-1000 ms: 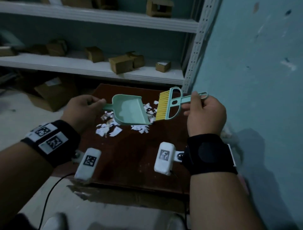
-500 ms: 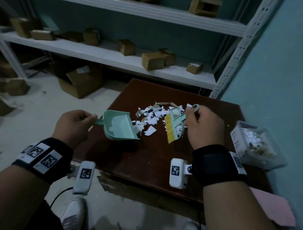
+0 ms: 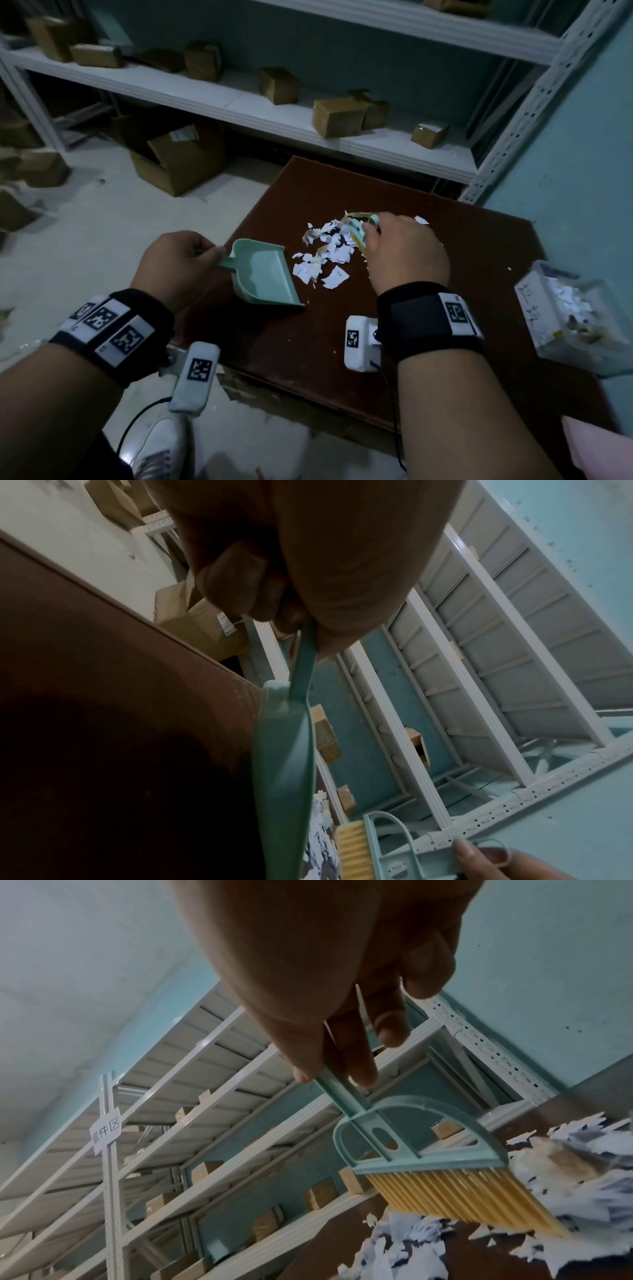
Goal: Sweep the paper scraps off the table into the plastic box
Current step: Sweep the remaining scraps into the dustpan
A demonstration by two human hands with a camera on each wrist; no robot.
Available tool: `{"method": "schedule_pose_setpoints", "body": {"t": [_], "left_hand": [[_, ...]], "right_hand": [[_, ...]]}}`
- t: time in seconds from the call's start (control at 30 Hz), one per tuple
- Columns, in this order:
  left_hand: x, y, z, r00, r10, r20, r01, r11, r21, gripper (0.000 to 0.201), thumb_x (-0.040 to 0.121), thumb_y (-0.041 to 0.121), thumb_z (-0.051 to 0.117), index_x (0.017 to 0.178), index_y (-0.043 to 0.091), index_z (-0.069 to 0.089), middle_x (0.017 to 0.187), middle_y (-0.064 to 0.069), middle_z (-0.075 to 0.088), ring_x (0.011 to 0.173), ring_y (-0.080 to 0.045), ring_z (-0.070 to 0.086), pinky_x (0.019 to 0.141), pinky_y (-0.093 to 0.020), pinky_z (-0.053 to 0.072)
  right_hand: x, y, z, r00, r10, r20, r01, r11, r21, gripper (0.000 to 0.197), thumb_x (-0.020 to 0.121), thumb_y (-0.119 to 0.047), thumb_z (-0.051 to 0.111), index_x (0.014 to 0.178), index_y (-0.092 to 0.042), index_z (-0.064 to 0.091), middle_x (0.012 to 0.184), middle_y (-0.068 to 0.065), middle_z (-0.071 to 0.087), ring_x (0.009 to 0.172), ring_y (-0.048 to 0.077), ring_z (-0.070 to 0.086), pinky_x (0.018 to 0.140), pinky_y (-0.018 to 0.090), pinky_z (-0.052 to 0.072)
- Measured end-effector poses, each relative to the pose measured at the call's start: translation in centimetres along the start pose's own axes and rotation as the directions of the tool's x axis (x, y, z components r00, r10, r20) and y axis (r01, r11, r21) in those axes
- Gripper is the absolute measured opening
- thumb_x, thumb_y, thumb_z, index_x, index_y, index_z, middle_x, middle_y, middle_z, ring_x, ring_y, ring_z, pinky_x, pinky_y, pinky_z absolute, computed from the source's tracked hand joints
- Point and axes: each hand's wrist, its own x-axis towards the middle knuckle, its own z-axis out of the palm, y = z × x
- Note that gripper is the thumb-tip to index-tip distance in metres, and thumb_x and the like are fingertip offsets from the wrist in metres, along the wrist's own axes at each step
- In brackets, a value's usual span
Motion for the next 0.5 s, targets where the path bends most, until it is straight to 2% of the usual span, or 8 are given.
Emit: {"method": "schedule_pose_setpoints", "body": {"t": [0.1,0.2,0.3,0.37,0.5], "left_hand": [[0.1,0.2,0.5,1.0,-0.024,0.001,0.024,0.999,0.024,0.024,0.092,0.032,0.071,0.07,0.022,0.07,0.068,0.005,0.063,0.066,-0.014,0.055,0.067,-0.031,0.038],[0.1,0.4,0.9,1.0,-0.018,0.015,0.018,0.999,0.037,0.024,0.092,0.033,0.071,0.07,0.023,0.071,0.068,0.005,0.064,0.066,-0.013,0.056,0.065,-0.031,0.038],[-0.2,0.5,1.4,1.0,-0.016,0.022,0.015,0.999,0.039,0.025,0.093,0.034,0.071,0.07,0.024,0.07,0.065,0.007,0.061,0.063,-0.004,0.054,0.062,-0.03,0.035],[-0.4,0.6,1.7,1.0,-0.013,0.027,0.012,0.998,0.056,0.026,0.093,0.034,0.07,0.069,0.024,0.069,0.064,0.008,0.059,0.062,-0.002,0.051,0.061,-0.03,0.035],[-0.7,0.5,2.1,0.998,-0.028,0.05,0.026,0.999,0.044,0.027,0.094,0.034,0.069,0.068,0.026,0.068,0.065,0.008,0.061,0.063,-0.004,0.053,0.064,-0.03,0.038]], "right_hand": [[0.0,-1.1,0.9,0.997,-0.004,0.072,0.005,1.0,-0.012,0.037,0.107,-0.044,0.042,0.101,-0.018,0.067,0.095,0.002,0.067,0.1,0.028,0.058,0.067,0.036,0.036],[-0.1,-2.1,1.3,0.991,-0.028,0.129,0.026,1.0,0.016,0.038,0.107,-0.045,0.042,0.097,-0.018,0.067,0.088,0.002,0.066,0.104,0.028,0.057,0.068,0.036,0.036],[-0.5,-3.2,1.0,0.986,-0.064,0.152,0.053,0.996,0.074,0.036,0.107,-0.045,0.044,0.08,-0.023,0.054,0.069,-0.008,0.043,0.092,0.025,0.051,0.068,0.035,0.034],[-0.9,-4.0,0.7,0.98,-0.1,0.174,0.082,0.991,0.109,0.038,0.106,-0.044,0.045,0.075,-0.023,0.043,0.064,-0.011,0.032,0.085,0.02,0.042,0.069,0.034,0.031],[-1.9,-5.2,0.0,0.968,-0.178,0.176,0.144,0.971,0.192,0.046,0.106,-0.044,0.047,0.067,-0.025,0.034,0.063,-0.011,0.033,0.08,0.02,0.043,0.07,0.033,0.029]]}}
